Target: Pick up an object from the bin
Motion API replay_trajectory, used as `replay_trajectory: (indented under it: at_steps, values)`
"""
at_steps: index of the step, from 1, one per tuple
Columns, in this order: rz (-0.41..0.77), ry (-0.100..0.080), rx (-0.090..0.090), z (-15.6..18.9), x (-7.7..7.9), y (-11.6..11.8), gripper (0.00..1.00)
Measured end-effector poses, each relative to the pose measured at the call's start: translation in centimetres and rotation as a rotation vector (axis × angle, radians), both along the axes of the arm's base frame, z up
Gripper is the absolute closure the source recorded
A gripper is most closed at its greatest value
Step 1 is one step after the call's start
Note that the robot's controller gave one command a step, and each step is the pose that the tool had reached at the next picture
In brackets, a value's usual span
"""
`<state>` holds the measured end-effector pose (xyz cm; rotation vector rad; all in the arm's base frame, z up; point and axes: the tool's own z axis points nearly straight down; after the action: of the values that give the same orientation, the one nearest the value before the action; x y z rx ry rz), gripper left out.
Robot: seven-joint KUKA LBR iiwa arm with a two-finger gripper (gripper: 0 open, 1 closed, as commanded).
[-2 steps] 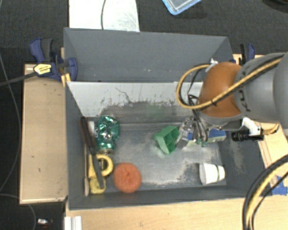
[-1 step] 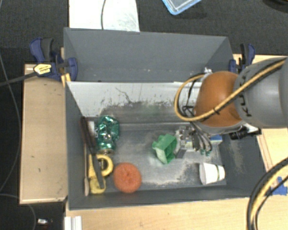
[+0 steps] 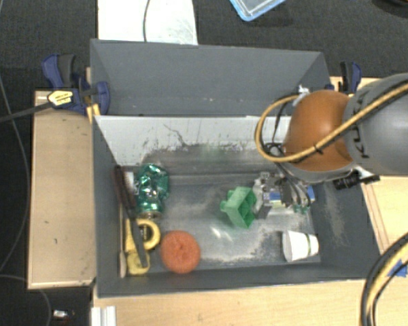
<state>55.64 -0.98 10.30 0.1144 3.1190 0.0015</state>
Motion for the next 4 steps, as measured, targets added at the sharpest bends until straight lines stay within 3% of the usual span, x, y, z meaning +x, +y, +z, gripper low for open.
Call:
replay_trajectory:
  at_steps: [1,2,3,4]
  values:
    - [-0.269,0.007,0.005,7.0,-1.0,0.7,1.0]
    - [0.133,0.0,-0.002,2.4,-1.5,2.2,1.0]
    - [0.152,-0.001,-0.003,4.2,-0.9,0.6,1.0]
    - [-0.102,0.005,0.001,11.3,-1.8,1.5,1.0]
